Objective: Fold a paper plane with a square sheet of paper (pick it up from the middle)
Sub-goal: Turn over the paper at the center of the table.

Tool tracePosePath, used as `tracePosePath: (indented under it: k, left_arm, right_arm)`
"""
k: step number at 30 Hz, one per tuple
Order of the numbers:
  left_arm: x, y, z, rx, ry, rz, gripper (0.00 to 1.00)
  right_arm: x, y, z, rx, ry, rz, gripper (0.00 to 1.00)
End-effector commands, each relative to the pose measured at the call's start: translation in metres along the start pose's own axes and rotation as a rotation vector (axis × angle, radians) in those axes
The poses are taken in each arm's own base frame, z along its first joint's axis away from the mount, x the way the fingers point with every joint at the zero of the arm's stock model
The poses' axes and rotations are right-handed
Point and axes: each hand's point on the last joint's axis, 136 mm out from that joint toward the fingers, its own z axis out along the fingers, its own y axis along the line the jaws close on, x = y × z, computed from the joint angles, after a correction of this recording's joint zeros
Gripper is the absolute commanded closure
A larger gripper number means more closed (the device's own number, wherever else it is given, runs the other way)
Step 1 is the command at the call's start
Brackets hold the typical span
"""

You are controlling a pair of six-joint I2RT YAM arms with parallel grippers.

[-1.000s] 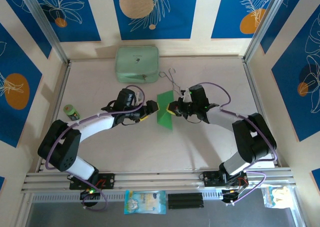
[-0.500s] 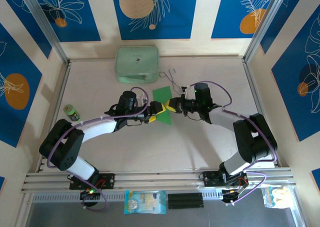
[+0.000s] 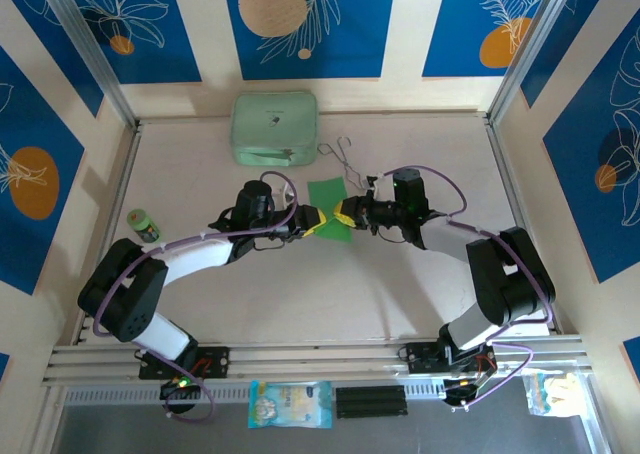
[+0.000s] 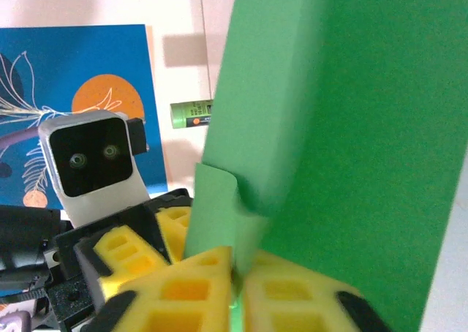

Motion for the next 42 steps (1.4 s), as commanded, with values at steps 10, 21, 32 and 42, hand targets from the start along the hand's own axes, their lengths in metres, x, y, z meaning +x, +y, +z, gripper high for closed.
tracePosePath:
  k: [10,21,32,42]
  left_arm:
    - [-0.016,0.036,-0.04,-0.57,-0.019,0.285,0.98]
    - [-0.045,0.056,-0.09,-1.352,0.071,0.722,0.98]
    - [-0.015,0.088,-0.029,-1.364,0.2,0.692,0.85]
    - [0.018,0.08,0.017,-1.015,0.277,0.499,0.53]
  right_arm:
    - [-0.013,-0.034,-0.058,0.369,-0.208,-0.08,0.44]
    - [-0.024,-0.057,-0.107,0.627,-0.377,-0.076,0.41]
    - [-0.018,-0.075,-0.117,0.662,-0.411,-0.006,0.41]
    - [-0.015,-0.081,-0.117,0.656,-0.407,0.019,0.41]
